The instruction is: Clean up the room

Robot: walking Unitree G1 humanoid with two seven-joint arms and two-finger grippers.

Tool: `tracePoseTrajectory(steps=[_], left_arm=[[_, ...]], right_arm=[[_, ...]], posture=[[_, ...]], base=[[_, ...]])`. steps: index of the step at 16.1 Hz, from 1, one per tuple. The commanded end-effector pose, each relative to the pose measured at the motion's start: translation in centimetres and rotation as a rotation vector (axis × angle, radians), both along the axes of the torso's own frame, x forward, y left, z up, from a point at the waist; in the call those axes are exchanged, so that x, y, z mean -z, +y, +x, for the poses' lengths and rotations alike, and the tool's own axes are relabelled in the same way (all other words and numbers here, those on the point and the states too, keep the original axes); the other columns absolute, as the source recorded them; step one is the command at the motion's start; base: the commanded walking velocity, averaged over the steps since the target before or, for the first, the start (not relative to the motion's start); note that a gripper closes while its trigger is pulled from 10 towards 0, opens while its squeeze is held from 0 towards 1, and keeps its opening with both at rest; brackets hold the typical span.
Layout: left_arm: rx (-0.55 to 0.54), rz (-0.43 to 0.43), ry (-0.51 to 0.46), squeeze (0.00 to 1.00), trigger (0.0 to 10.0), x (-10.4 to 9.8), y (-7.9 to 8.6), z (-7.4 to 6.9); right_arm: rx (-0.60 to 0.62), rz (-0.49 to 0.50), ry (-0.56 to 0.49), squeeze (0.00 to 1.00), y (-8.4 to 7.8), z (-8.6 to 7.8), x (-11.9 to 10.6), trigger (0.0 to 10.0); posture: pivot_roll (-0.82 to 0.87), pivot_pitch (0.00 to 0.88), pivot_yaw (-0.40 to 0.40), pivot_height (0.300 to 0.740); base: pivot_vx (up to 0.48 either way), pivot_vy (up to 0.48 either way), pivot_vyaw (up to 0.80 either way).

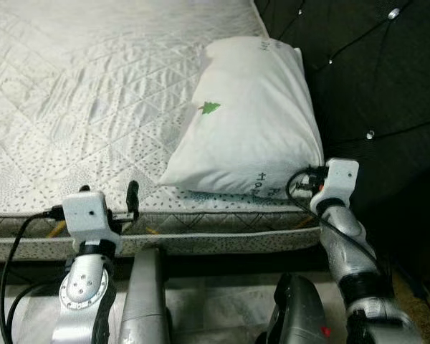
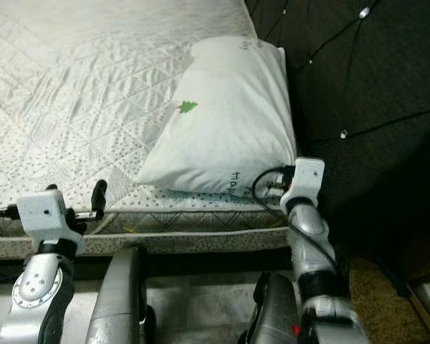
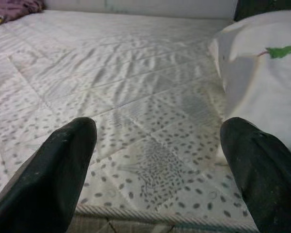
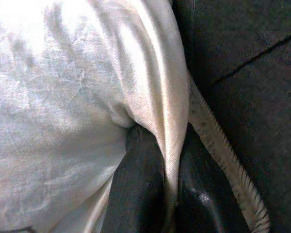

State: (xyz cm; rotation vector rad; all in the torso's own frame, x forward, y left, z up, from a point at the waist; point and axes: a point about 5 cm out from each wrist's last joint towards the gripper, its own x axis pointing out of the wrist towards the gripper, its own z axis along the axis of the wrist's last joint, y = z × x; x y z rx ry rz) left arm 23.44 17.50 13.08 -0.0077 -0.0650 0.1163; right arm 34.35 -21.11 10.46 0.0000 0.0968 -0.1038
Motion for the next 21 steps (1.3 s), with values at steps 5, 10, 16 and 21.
tracePoseTrajectory(steps=[5,10,16,21], left_arm=[[-0.015,-0.033,0.020,0.00,10.0,0.5,0.4,-0.2],[-0.009,-0.043,0.045,0.00,10.0,1.1,0.1,-0.5],[-0.003,-0.042,0.043,0.00,10.0,1.0,0.0,-0.1],[-0.003,-0.046,0.058,0.00,10.0,1.4,-0.5,-0.1]], right_arm=[[0.301,-0.111,-0.044,0.00,-8.0,1.1,-5.0,0.0],[0.350,-0.154,0.008,0.00,-9.3,-1.0,-2.9,0.0],[0.215,-0.074,0.090,0.00,-4.2,-3.4,1.6,0.0],[0.218,-0.089,0.051,0.00,-5.6,-0.7,-1.2,0.0]], posture=[[0.03,0.069,-0.061,0.529],[0.02,0.080,-0.065,0.529],[0.00,0.094,-0.044,0.529],[0.01,0.077,-0.066,0.529]], base=[[0.000,0.000,0.00],[0.000,0.000,0.00],[0.000,0.000,0.00],[0.000,0.000,0.00]])
